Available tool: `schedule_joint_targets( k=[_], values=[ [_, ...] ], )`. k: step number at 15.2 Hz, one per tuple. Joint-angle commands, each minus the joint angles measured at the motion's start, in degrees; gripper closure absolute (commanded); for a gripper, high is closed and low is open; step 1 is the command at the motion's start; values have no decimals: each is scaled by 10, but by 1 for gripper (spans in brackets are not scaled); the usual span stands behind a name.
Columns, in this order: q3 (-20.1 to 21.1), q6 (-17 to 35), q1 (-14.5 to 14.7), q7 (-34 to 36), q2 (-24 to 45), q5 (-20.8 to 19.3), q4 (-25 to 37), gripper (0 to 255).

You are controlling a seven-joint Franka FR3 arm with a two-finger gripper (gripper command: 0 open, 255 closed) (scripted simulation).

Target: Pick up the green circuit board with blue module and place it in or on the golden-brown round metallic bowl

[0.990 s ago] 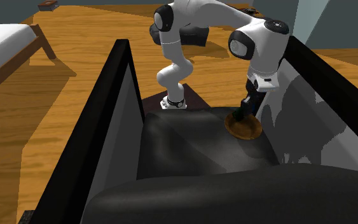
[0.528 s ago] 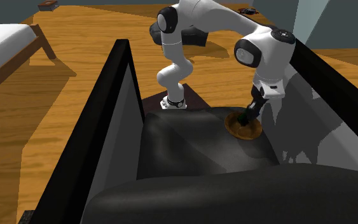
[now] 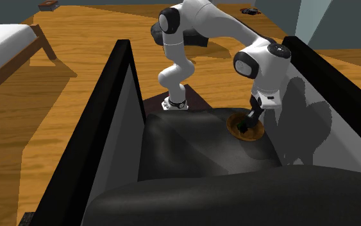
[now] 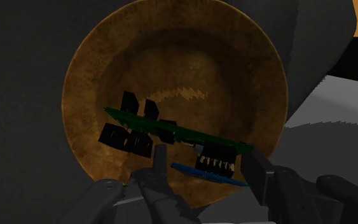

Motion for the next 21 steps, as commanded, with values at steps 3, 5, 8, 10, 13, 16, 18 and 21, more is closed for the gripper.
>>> schedule_joint_targets(
  k=[3,5,8,10,13,16,18,21],
  values=[
    [0,7,0,-1,3,0,-4,255],
    [0,7,0,-1,3,0,-4,255],
    [0,7,0,-1,3,0,-4,0],
    [0,7,0,-1,3,0,-4,0],
    [0,7,0,-1,3,0,-4,0],
    [-2,-50,-2,0,-6,-1,45,0],
    [-2,-65,-2,0,-7,-2,59,0],
    [-2,-65,-2,0,-7,-2,59,0]
  ],
)
